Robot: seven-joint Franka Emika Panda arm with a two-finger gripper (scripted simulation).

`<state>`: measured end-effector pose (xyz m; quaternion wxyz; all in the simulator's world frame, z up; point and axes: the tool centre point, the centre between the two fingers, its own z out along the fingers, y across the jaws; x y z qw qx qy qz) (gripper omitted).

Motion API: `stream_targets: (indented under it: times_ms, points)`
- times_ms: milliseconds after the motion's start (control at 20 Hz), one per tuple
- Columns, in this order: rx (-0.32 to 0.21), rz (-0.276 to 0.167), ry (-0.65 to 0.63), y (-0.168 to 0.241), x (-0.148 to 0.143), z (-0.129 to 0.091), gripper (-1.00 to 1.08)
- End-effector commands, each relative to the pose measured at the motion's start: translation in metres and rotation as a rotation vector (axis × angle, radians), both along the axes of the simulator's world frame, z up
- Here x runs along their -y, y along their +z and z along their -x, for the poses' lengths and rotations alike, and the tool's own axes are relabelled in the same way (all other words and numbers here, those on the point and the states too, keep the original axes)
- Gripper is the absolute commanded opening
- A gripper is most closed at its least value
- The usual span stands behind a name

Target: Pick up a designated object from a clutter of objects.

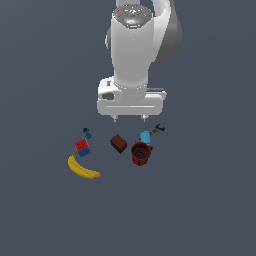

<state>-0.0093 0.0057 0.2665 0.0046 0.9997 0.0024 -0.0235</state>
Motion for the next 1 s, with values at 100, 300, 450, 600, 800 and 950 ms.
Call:
stream_targets:
  times_ms: [100, 300, 450, 600, 800, 950]
  points:
    - [0.006, 0.002, 0.021, -0.026, -0.012, 0.003, 1.00]
    - [0.013, 0.003, 0.046, -0.056, -0.026, 0.009, 1.00]
    - [0.019, 0.003, 0.068, -0.081, -0.039, 0.017, 1.00]
    - [0.026, 0.001, 0.090, -0.106, -0.050, 0.026, 1.00]
    - [0.033, -0.002, 0.118, -0.134, -0.064, 0.041, 1.00]
    - [0.038, -0.005, 0.134, -0.150, -0.073, 0.050, 1.00]
